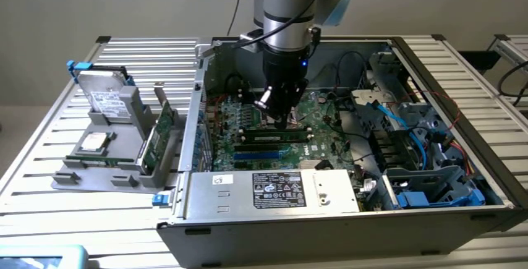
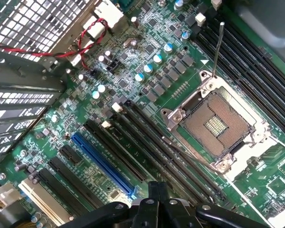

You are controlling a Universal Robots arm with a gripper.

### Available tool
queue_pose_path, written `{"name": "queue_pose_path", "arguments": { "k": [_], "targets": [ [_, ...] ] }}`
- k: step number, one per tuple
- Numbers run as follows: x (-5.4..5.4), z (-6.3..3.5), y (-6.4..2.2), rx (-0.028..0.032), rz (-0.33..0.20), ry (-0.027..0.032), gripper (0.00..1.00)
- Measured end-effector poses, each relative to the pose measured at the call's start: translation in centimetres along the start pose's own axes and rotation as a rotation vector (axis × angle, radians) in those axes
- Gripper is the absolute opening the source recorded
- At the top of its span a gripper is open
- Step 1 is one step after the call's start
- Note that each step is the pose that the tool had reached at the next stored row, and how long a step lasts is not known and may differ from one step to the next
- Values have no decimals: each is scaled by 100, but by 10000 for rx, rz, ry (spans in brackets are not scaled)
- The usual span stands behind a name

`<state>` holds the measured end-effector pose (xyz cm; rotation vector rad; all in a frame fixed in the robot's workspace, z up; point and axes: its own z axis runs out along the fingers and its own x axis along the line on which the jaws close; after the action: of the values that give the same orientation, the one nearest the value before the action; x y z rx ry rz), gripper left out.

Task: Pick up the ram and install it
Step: 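Press down the ram until it locks into place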

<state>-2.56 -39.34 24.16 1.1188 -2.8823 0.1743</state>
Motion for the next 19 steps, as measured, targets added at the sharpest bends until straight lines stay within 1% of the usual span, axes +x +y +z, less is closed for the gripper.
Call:
{"name": "queue_pose_path", "arguments": {
  "k": [2, 4, 6, 10, 12, 14, 16, 19],
  "targets": [
    [0, 0, 0, -19, 244, 17, 11],
    [0, 0, 0, -52, 460, 12, 11],
    [0, 0, 0, -108, 651, -17, 11],
    [0, 0, 0, -250, 1008, -108, 11],
    [0, 0, 0, -317, 1198, -142, 11],
    [0, 0, 0, -370, 1399, -163, 11],
    [-1, 1, 1, -397, 1629, -160, 11],
    [0, 0, 0, -423, 2015, -134, 11]
  ]
}}
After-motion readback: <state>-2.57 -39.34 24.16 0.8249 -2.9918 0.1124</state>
